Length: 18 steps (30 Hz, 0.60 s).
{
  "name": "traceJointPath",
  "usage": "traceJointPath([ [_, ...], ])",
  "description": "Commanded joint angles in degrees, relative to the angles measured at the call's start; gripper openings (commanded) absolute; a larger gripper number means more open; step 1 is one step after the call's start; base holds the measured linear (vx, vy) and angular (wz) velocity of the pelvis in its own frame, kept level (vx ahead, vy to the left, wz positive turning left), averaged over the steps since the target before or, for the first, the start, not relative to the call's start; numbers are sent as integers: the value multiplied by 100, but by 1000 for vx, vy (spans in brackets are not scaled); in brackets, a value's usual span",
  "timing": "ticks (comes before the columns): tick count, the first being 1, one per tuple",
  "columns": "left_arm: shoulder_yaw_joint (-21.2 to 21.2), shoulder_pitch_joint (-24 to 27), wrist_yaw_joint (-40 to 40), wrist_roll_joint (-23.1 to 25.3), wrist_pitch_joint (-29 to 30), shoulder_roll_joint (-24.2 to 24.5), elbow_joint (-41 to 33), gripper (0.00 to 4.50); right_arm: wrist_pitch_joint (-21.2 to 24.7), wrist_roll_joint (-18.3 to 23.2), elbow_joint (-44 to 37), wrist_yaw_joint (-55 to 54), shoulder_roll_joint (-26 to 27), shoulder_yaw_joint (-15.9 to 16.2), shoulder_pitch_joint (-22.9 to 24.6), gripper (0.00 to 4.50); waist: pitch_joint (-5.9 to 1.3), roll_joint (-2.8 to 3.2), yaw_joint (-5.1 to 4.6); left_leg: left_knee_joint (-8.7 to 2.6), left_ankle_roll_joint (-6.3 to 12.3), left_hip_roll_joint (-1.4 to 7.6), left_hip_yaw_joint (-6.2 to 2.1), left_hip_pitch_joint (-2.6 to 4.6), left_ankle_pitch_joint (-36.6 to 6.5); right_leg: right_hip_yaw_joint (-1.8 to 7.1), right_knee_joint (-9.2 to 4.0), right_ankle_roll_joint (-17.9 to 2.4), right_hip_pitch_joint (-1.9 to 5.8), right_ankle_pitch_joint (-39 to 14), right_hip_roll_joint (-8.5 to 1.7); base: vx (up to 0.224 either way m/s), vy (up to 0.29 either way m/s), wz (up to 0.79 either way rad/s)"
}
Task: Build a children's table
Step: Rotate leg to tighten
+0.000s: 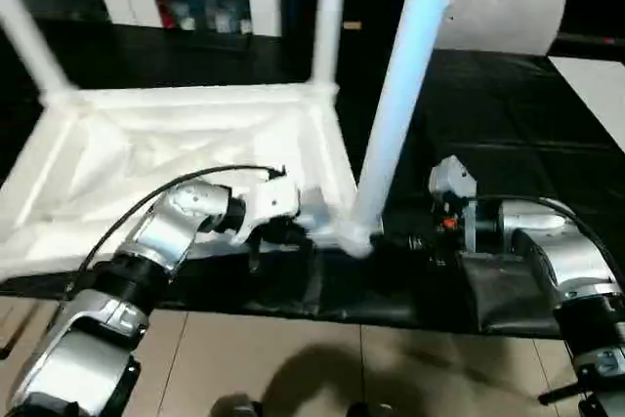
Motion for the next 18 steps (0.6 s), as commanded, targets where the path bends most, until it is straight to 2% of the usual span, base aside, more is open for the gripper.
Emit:
traceJointPath([
  [1, -184, -21, -341, -69, -204, -15, -283, 0, -158, 132, 54, 191, -62, 39, -99, 344, -422, 22, -16, -353, 383, 249, -25, 97, -1153, 250, -320, -1216, 333, -1415, -454, 0, 0, 0],
  [5, -224, 51, -604, -213, -129, -27, -462, 0, -103, 289, -22, 460, 23, 101, -65, 316, -427, 19, 18, -353, 340, 251, -30, 89, -1177, 253, -307, -1228, 346, -1445, -473, 0, 0, 0],
  [6, -230, 46, -613, -204, -154, -37, -440, 0, -83, 321, -19, 514, 30, 111, -67, 306, -428, -11, 15, -349, 365, 247, -25, 86, -1147, 253, -305, -1221, 345, -1446, -467, 0, 0, 0],
  [13, -243, 31, -681, -195, -278, -57, -326, 0, -54, 317, 67, 723, 35, 169, -77, 248, -435, 5, 64, -343, 323, 243, -28, 95, -1160, 253, -325, -1111, 329, -1673, -463, 0, 0, 0],
  [14, -240, 41, -677, -182, -273, -56, -325, 0, -21, 353, 56, 746, 38, 177, -66, 229, -449, -4, 65, -340, 318, 243, -28, 96, -1156, 251, -321, -1108, 336, -1666, -462, 0, 0, 0],
  [18, -212, 46, -644, -158, -257, -74, -312, 0, 2, 379, 67, 834, 37, 218, -54, 207, -448, 3, 71, -338, 302, 241, -30, 95, -1159, 251, -322, -1084, 330, -1711, -467, 0, 0, 0],
])
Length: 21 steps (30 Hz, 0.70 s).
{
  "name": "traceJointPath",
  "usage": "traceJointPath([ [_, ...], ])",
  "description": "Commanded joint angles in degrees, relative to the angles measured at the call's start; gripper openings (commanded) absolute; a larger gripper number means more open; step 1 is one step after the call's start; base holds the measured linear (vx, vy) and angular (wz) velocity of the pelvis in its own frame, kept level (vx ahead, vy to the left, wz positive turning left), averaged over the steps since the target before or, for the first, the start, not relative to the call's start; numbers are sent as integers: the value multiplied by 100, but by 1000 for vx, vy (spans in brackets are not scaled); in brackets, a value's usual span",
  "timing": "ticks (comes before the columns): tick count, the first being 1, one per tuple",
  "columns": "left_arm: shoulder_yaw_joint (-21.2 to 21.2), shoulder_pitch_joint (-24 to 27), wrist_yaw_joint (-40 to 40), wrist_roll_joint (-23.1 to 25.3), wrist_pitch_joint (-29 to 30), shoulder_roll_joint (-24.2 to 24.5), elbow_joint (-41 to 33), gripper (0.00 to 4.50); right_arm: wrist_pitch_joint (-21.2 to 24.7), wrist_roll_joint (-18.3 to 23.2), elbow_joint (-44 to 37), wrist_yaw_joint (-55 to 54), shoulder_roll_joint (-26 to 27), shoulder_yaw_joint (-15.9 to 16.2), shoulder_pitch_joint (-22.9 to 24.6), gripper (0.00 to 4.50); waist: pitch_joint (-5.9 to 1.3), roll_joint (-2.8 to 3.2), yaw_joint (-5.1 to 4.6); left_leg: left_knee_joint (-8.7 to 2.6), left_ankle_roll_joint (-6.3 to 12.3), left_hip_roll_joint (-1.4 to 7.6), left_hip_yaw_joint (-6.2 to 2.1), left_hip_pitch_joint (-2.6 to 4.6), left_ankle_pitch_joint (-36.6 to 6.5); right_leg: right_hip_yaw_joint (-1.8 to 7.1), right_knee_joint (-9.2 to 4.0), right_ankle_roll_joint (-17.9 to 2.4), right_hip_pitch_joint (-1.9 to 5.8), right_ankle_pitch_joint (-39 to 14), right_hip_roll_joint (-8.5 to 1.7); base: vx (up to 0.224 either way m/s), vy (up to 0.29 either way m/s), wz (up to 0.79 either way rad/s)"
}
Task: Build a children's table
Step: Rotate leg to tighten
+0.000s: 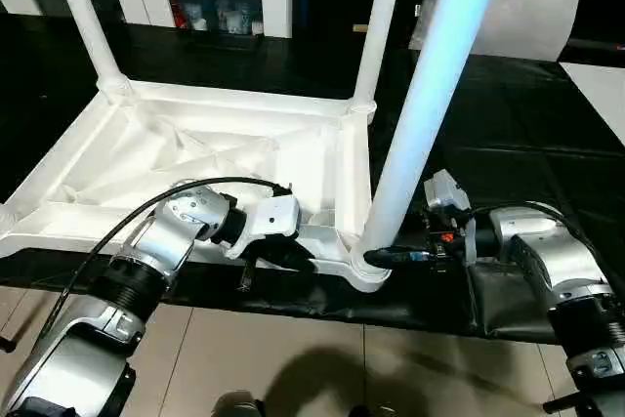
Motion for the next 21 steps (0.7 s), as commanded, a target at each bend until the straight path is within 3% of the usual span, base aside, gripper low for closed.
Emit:
traceJointPath([
  [1, -80, -54, -158, -55, -137, -70, -138, 0, 43, 44, -23, 87, -28, 36, -52, 207, -448, -2, -31, -363, 301, 235, -29, 85, -1149, 251, -346, -1088, 328, -1692, -465, 0, 0, 0],
  [7, 62, -17, 251, -48, 180, -172, -82, 0, 408, 82, -169, -277, 122, 14, 47, 197, -458, -11, -23, -355, 297, 228, -28, 77, -1084, 249, -338, -1085, 336, -1644, -459, 0, 0, 0],
  [8, 124, -40, 468, -25, 266, -235, -48, 0, 498, -2, -167, -549, 197, 8, 43, 196, -445, 16, -27, -361, 274, 225, -34, 74, -1129, 247, -345, -1068, 329, -1743, -462, 0, 0, 0],
  [12, 363, -124, 1119, -69, 755, -519, 14, 0, 681, -199, -144, -1412, 495, -97, 4, 196, -417, -8, -70, -361, 112, 191, -42, 104, -1468, 242, -426, -828, 298, -2558, -473, 0, 0, 0],
  [14, 456, -202, 1599, -49, 1161, -790, 11, 0, 1011, -432, 0, -2490, 886, -243, -137, 195, -399, -30, -135, -370, 35, 165, -69, 101, -1517, 226, -472, -638, 288, -2965, -476, 0, 0, 0],
  [15, 490, -244, 1785, -41, 1296, -907, 31, 0, 1114, -536, 71, -2886, 1036, -280, -198, 195, -386, -26, -220, -388, -31, 149, -90, 75, -1549, 198, -475, -578, 291, -3101, -457, 0, 0, 0],
  [17, 569, -379, 2221, -10, 1523, -1202, 140, 0, 1350, -800, 327, -3822, 1341, -360, -394, 194, -397, -32, -303, -375, -45, 130, -96, 91, -1573, 196, -512, -494, 287, -3187, -465, 0, 0, 0],
  [20, 625, -525, 2810, 85, 1754, -1524, 287, 0, 1590, -892, 547, -4610, 1635, -491, -563, 194, -410, -40, -355, -348, 69, 109, -78, 80, -1457, 210, -523, -524, 284, -3020, -459, 0, 0, 0],
  [21, 616, -585, 2977, 136, 1784, -1623, 353, 0, 1650, -885, 660, -4875, 1750, -571, -637, 194, -392, -29, -385, -352, 95, 114, -64, 89, -1438, 225, -515, -571, 248, -2913, -431, 0, 0, 0],
])
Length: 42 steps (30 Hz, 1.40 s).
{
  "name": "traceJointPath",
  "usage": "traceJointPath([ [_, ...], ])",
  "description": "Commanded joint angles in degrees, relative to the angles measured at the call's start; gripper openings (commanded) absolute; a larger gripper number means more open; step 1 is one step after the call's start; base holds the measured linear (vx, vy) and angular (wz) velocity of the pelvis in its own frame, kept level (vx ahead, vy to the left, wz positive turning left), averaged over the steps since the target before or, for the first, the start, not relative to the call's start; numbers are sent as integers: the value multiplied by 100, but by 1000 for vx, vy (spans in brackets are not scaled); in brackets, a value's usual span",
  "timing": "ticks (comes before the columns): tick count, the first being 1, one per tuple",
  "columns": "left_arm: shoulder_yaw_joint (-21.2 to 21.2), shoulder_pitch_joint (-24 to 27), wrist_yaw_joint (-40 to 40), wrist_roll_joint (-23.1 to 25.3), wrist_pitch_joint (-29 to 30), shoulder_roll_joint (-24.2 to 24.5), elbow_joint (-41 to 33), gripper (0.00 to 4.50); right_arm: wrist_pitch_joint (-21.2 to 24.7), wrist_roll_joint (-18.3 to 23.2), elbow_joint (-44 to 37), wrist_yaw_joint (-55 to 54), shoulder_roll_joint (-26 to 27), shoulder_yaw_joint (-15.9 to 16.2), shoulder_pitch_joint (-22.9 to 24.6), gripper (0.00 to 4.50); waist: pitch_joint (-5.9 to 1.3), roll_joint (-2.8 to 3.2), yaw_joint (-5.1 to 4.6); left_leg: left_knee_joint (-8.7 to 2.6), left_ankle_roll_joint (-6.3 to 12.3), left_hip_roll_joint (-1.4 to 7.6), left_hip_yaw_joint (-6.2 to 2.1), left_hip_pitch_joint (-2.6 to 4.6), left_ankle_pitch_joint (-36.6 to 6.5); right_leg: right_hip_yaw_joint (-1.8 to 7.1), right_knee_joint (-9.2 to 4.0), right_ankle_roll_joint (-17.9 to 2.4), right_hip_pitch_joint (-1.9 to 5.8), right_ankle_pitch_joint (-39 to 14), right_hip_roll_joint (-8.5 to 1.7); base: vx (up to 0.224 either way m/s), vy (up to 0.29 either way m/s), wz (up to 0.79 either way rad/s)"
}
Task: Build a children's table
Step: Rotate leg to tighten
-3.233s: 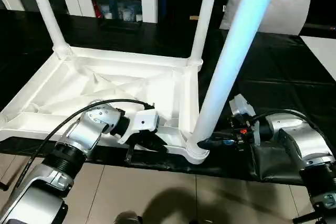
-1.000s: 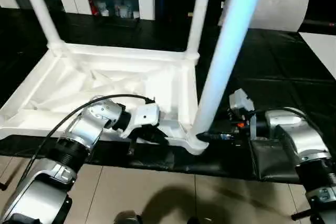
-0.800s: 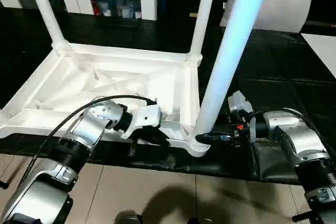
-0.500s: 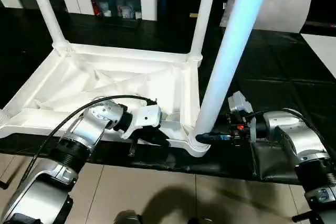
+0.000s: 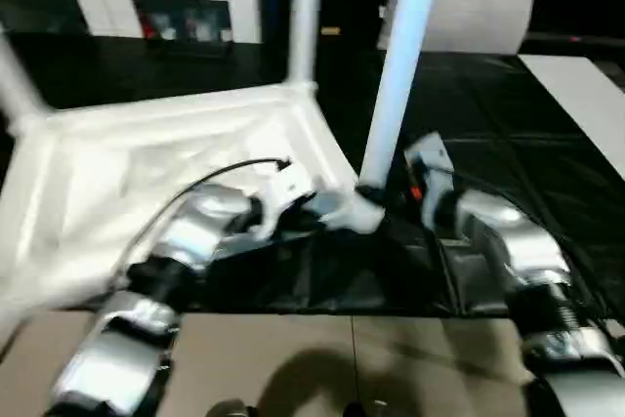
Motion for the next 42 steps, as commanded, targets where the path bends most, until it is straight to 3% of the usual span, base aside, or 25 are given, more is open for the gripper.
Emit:
traceJointPath([
  [1, -33, -372, 435, -57, -21, -498, -20, 0, 324, -128, 491, -720, 423, 117, -140, 194, -398, -22, 4, -383, 103, 106, -56, 67, -1467, 214, -563, -615, 235, -2879, -423, 0, 0, 0],
  [4, -64, -469, 720, 72, 22, -679, 126, 0, 213, -264, 596, -926, 599, 159, -233, 194, -411, -10, 22, -402, 144, 133, -64, 26, -1304, 226, -527, -676, 274, -2477, -427, 0, 0, 0],
  [5, -65, -467, 753, 101, 60, -706, 103, 0, 169, -292, 570, -882, 624, 181, -233, 249, -423, -8, 26, -407, 155, 146, -66, 26, -1248, 229, -494, -741, 286, -2213, -422, 0, 0, 0],
  [8, -45, -456, 744, 112, 136, -693, 18, 0, -6, -286, 494, -753, 583, 189, -189, 263, -424, -1, 47, -406, 195, 148, -52, 16, -1188, 242, -453, -901, 307, -1854, -428, 0, 0, 0],
  [13, -43, -495, 733, 145, 53, -545, 130, 0, -419, -217, 526, -536, 381, 104, -85, 308, -387, -13, 61, -415, 209, 145, -50, 20, -1351, 243, -493, -862, 305, -2104, -444, 0, 0, 0],
  [14, -53, -478, 682, 152, 1, -505, 121, 0, -468, -160, 469, -434, 345, 75, -42, 317, -396, 11, 78, -414, 221, 151, -55, 24, -1342, 246, -490, -854, 308, -2083, -449, 0, 0, 0],
  [17, -219, -356, 159, 237, -346, -151, 33, 0, -872, -50, 241, 245, -36, 22, 151, 347, -416, -5, 110, -415, 295, 163, -51, 5, -1196, 251, -455, -914, 325, -1742, -441, 0, 0, 0],
  [18, -249, -346, 86, 255, -395, -98, 33, 0, -928, -52, 233, 338, -92, 25, 167, 355, -411, 61, 138, -417, 291, 165, -71, 9, -1214, 248, -452, -911, 312, -1705, -455, 0, 0, 0],
  [19, -284, -333, -59, 263, -496, 6, 47, 0, -1019, -49, 199, 571, -238, 43, 213, 355, -403, 12, 122, -413, 315, 161, -51, 9, -1257, 247, -461, -946, 324, -1637, -440, 0, 0, 0],
  [26, -329, -214, -888, 27, -819, 336, -125, 0, -1158, 125, -76, 1834, -913, 215, 375, 428, -375, 5, 134, -421, 346, 187, -52, 14, -1379, 239, -479, -982, 319, -2001, -453, 0, 0, 0],
  [32, -400, -113, -1645, -158, -1372, 641, -142, 0, -1016, 492, -339, 3291, -1423, 470, 492, 428, -368, -1, 201, -408, 417, 202, -28, 12, -1357, 238, -469, -1034, 304, -1934, -446, 0, 0, 0],
  [33, -393, -127, -1761, -179, -1461, 675, -118, 0, -1123, 494, -272, 3503, -1486, 515, 480, 404, -371, -1, 219, -412, 420, 209, -33, 12, -1349, 240, -470, -1009, 309, -1997, -452, 0, 0, 0],
  [37, -444, -115, -2090, -205, -1611, 797, -163, 0, -1333, 512, -79, 3757, -1519, 543, 414, 376, -379, -10, 257, -416, 371, 221, -34, 24, -1358, 238, -466, -1029, 294, -2070, -462, 0, 0, 0],
  [42, -531, -25, -2539, -334, -1616, 949, -409, 0, -1298, 647, -59, 4085, -1552, 599, 375, 335, -379, -4, 272, -423, 363, 236, -38, 20, -1349, 243, -446, -1081, 290, -2017, -467, 0, 0, 0],
])
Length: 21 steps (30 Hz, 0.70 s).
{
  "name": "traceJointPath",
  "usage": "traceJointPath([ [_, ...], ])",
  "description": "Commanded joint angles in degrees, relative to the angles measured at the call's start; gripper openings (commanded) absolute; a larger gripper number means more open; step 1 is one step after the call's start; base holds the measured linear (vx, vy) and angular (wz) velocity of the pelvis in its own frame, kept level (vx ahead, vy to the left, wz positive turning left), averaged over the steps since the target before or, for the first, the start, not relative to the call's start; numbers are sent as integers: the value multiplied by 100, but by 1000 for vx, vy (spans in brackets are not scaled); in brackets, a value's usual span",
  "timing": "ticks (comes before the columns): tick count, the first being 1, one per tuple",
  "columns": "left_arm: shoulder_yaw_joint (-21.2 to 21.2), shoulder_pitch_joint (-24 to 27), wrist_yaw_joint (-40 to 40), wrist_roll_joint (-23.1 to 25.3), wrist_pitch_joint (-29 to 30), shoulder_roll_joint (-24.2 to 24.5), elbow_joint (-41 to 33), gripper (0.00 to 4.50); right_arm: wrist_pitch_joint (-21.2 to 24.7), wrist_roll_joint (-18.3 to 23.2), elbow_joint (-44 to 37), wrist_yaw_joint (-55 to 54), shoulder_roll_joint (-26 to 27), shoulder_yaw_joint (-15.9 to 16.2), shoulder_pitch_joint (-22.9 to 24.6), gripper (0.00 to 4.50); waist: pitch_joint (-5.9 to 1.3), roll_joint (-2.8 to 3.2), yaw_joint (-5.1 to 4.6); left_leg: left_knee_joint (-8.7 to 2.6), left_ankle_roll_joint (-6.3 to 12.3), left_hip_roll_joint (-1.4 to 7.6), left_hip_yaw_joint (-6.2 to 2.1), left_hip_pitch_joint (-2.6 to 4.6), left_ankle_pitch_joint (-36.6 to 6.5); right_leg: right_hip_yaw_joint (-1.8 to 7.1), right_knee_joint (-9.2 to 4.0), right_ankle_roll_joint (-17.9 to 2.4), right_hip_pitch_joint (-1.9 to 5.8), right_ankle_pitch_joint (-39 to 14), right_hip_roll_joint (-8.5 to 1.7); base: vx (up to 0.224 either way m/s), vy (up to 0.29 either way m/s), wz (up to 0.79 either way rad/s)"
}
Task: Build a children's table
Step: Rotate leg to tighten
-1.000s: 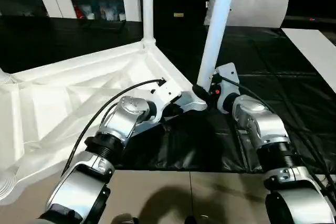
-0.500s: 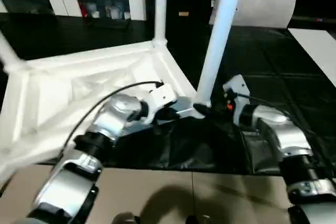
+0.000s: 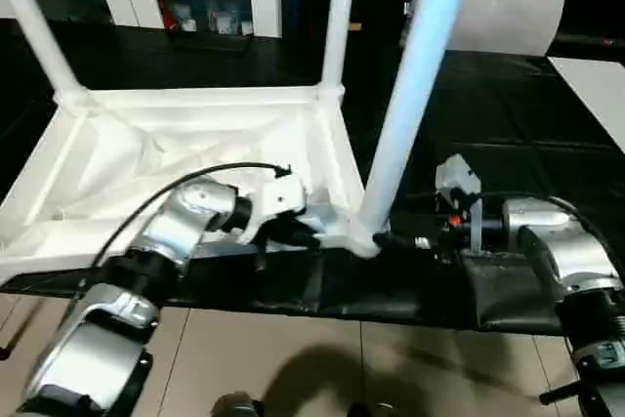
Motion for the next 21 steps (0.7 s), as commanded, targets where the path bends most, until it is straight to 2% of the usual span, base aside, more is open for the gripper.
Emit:
traceJointPath([
  [1, -114, -75, -324, -148, -175, -35, -388, 0, -41, 72, -25, 167, -12, 67, -78, 323, -390, -13, -5, -390, 363, 226, -29, 75, -1351, 251, -433, -1080, 317, -2011, -458, 0, 0, 0],
  [11, -125, 60, -587, -278, -112, 0, -642, 0, -24, 71, 87, 396, 82, 189, -108, 246, -383, -15, 40, -405, 310, 235, -36, 83, -1382, 257, -437, -1019, 310, -2166, -471, 0, 0, 0],
  [12, -124, 70, -588, -278, -114, 15, -644, 0, 12, 93, 69, 435, 77, 191, -106, 246, -393, -39, 39, -400, 311, 233, -31, 85, -1372, 256, -436, -1014, 313, -2160, -466, 0, 0, 0],
  [13, -123, 72, -589, -277, -114, 19, -645, 0, 22, 102, 66, 446, 77, 189, -107, 225, -387, -29, 43, -400, 309, 230, -32, 83, -1371, 258, -439, -997, 311, -2190, -469, 0, 0, 0],
  [17, -82, 91, -576, -240, -112, 54, -620, 0, 141, 197, 10, 543, 89, 168, -107, 206, -382, -22, 41, -405, 302, 230, -33, 81, -1373, 257, -436, -992, 307, -2179, -461, 0, 0, 0],
  [18, -40, 105, -472, -217, -99, 43, -604, 0, 214, 250, -99, 552, 103, 173, -58, 203, -391, -40, 38, -400, 303, 226, -30, 83, -1370, 257, -439, -980, 315, -2185, -457, 0, 0, 0],
  [21, 62, 136, -69, -133, 156, -51, -600, 0, 467, 287, -321, 301, 215, 177, 38, 201, -390, -35, 45, -402, 296, 229, -36, 75, -1326, 259, -434, -959, 318, -2206, -468, 0, 0, 0],
])
